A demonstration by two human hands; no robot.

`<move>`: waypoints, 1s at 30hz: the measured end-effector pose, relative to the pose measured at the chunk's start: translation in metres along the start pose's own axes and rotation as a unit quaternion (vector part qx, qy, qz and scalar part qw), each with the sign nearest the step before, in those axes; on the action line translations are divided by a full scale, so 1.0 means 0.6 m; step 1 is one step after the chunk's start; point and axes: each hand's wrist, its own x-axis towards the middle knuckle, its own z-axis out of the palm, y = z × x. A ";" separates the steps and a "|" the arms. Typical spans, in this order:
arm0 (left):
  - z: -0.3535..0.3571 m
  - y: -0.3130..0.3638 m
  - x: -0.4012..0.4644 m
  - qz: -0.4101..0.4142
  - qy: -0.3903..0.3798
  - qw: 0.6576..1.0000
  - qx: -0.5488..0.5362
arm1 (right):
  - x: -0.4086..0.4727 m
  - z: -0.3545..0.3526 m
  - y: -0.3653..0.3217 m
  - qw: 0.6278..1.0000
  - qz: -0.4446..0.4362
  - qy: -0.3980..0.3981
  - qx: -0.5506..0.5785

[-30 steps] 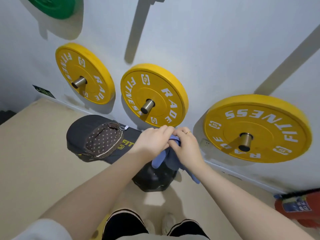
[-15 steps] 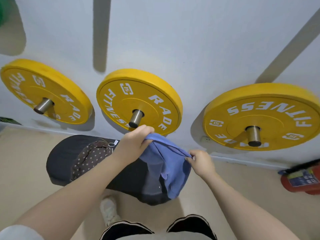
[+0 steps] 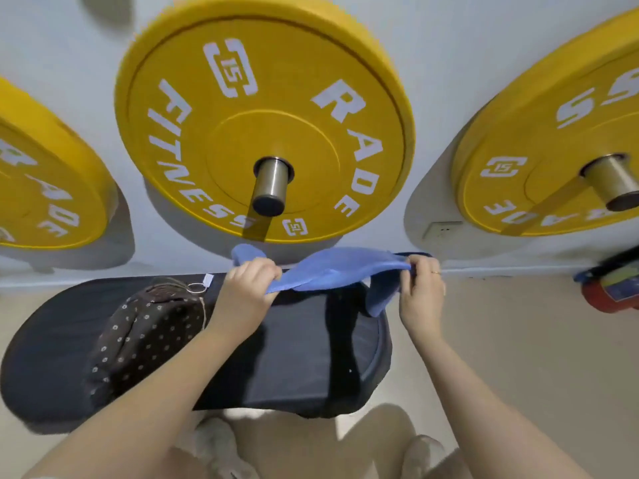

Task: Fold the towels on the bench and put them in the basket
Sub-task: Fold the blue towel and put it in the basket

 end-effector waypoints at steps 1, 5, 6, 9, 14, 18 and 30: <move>0.043 -0.024 -0.026 0.021 -0.013 0.999 0.028 | -0.021 0.034 0.040 0.998 -0.019 -0.044 -0.044; 0.171 -0.111 -0.133 0.038 -0.124 0.989 0.075 | -0.112 0.149 0.157 0.951 -0.023 -0.260 -0.168; 0.187 -0.120 -0.151 0.013 -0.183 0.978 0.098 | -0.133 0.167 0.176 0.937 -0.028 -0.284 -0.200; 0.215 -0.128 -0.200 -0.094 -0.322 0.931 0.144 | -0.196 0.189 0.199 0.901 -0.052 -0.311 -0.298; 0.218 -0.108 -0.283 -0.002 -0.367 0.902 0.226 | -0.288 0.180 0.200 0.877 -0.079 -0.303 -0.366; 0.222 -0.108 -0.325 0.008 -0.401 0.876 0.268 | -0.323 0.194 0.194 0.856 -0.110 -0.337 -0.375; 0.289 -0.202 -0.340 -0.252 -0.393 0.884 -0.002 | -0.236 0.352 0.110 0.888 -0.068 -0.420 -0.171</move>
